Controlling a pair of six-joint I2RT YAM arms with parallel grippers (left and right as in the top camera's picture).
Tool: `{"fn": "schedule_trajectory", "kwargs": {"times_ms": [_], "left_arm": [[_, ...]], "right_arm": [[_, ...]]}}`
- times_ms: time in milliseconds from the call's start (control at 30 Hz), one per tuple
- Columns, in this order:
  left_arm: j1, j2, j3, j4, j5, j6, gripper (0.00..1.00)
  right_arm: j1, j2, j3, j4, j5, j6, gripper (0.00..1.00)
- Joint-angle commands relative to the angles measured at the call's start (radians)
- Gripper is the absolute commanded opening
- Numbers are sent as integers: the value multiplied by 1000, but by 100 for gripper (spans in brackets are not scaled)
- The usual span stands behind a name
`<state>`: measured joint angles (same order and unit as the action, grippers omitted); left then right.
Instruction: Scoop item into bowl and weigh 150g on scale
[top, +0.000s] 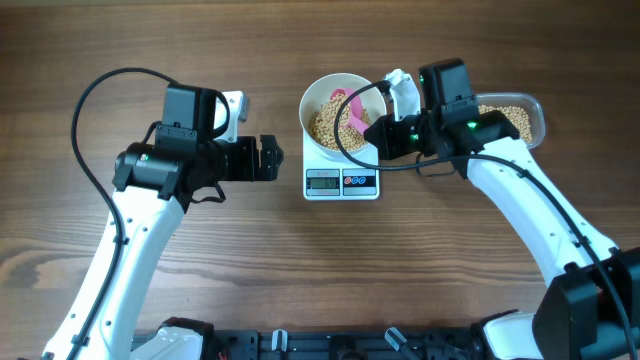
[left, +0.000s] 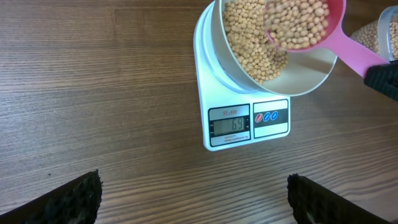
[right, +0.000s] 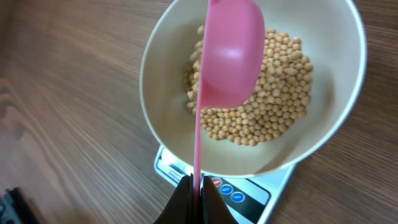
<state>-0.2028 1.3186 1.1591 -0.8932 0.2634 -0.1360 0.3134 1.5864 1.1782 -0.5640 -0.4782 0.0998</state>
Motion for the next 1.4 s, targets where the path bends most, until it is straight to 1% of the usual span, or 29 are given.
{"fn": "schedule_trajectory", "kwargs": {"times_ms": [0, 200, 367, 633, 700, 800, 900, 1133, 1233, 1333, 1367], "left_arm": [[6, 0, 19, -1, 5, -5, 100], [6, 0, 19, 0, 5, -5, 100], [6, 0, 19, 0, 5, -5, 100], [6, 0, 19, -1, 5, -5, 100], [6, 0, 19, 0, 5, -5, 100], [6, 0, 19, 0, -11, -5, 100], [6, 0, 19, -1, -52, -6, 100], [6, 0, 19, -1, -52, -5, 100], [6, 0, 19, -1, -52, -5, 100], [6, 0, 19, -1, -52, -5, 100], [6, 0, 19, -1, -52, -5, 100]], "right_arm": [[24, -31, 48, -11, 101, -37, 4], [71, -98, 51, -31, 274, -87, 4], [116, -154, 51, -32, 399, -205, 4], [204, -160, 51, -31, 562, -336, 4], [231, -160, 51, -31, 630, -348, 4], [263, -160, 51, -25, 674, -362, 4], [281, -160, 51, -23, 681, -358, 4], [286, -160, 51, -19, 681, -334, 4], [281, -160, 51, -8, 668, -235, 4], [237, -160, 51, -24, 476, -155, 4], [205, -163, 51, -29, 385, -138, 4]]}}
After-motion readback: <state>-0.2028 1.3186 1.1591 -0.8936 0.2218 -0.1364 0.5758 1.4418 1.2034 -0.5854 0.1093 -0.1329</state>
